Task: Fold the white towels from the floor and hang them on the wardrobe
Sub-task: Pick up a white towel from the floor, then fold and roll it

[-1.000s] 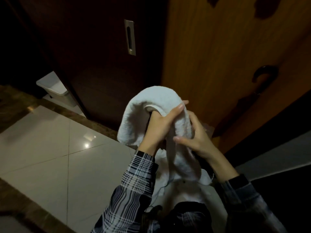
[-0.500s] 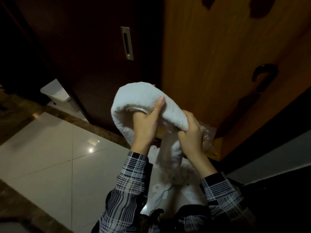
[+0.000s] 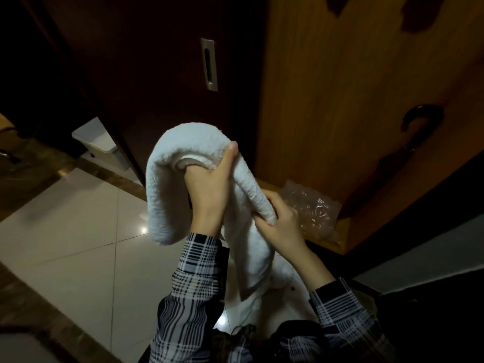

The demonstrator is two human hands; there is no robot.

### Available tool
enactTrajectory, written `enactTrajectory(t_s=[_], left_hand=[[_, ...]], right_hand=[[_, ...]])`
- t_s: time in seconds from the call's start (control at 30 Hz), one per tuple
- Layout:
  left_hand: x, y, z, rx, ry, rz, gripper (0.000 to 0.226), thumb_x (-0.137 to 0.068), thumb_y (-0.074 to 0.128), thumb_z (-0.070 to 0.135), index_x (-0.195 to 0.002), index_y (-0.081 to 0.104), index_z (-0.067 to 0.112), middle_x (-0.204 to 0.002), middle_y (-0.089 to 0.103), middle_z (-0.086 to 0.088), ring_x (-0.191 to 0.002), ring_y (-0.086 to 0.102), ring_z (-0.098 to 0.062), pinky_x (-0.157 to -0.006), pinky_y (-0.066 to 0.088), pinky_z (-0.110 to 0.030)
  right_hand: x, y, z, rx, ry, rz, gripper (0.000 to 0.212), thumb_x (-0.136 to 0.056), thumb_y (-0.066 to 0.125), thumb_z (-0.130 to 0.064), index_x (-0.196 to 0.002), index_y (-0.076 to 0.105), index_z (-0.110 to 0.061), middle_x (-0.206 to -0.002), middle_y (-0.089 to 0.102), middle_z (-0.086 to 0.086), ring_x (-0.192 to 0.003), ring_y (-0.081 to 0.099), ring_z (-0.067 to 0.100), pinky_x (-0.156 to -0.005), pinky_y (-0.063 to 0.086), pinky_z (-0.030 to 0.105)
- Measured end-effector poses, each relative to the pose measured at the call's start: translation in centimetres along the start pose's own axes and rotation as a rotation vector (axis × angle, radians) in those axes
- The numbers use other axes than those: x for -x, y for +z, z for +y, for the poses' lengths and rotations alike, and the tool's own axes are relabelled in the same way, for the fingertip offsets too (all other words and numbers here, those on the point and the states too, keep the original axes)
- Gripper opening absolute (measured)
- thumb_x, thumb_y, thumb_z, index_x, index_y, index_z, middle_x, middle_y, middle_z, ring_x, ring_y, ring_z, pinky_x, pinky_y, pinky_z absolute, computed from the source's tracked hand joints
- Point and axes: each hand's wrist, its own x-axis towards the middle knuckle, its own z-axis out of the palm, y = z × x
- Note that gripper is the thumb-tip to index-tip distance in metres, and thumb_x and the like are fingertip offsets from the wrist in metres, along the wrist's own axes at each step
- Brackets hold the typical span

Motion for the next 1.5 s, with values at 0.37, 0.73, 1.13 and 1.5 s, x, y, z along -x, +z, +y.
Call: enactTrajectory(t_s=[0.37,0.73,1.13,1.5], left_hand=[[0.2,0.2,0.8,0.193,-0.054,0.014,0.017,-0.087,0.068,0.021,-0.096,0.060,0.033,-0.089,0.070,0.018,-0.092,0.065,0.004,-0.084,0.049,-0.019],[0.6,-0.7,1.4,0.440,-0.058,-0.039,0.041,-0.097,0.040,0.043,-0.134,0.047,0.027,-0.120,0.067,-0.002,-0.098,0.061,-0.008,-0.093,0.047,-0.031],[-0.4,-1.4,1.2,0.757,-0.283,-0.061,0.032,-0.100,0.041,0.029,-0.128,0.050,0.016,-0.119,0.065,-0.011,-0.112,0.063,-0.019,-0.105,0.043,-0.044],[-0.6,-0.6,0.7,0.626,-0.288,-0.168,0.034,-0.098,0.044,0.027,-0.130,0.048,0.016,-0.115,0.067,-0.012,-0.108,0.065,-0.018,-0.096,0.050,-0.038]], right_hand=[[0.6,3.3,-1.2,0.011,0.116,0.307,0.045,-0.068,0.068,-0.005,-0.112,0.060,-0.011,-0.102,0.062,0.003,-0.092,0.055,0.012,-0.074,0.041,0.015],[0.8,3.0,-0.6,0.450,-0.088,0.405,0.061,-0.050,0.074,0.015,-0.096,0.044,-0.011,-0.085,0.058,0.011,-0.070,0.058,0.026,-0.058,0.037,0.024],[1.7,2.8,0.6,0.372,-0.157,0.376,0.033,-0.075,0.064,0.002,-0.091,0.041,-0.016,-0.072,0.051,0.001,-0.058,0.050,0.016,-0.048,0.034,0.019],[1.0,2.2,-1.2,0.093,0.169,0.105,0.085,-0.069,0.077,-0.010,-0.140,0.035,-0.032,-0.138,0.041,-0.003,-0.123,0.031,0.004,-0.104,0.029,0.032]])
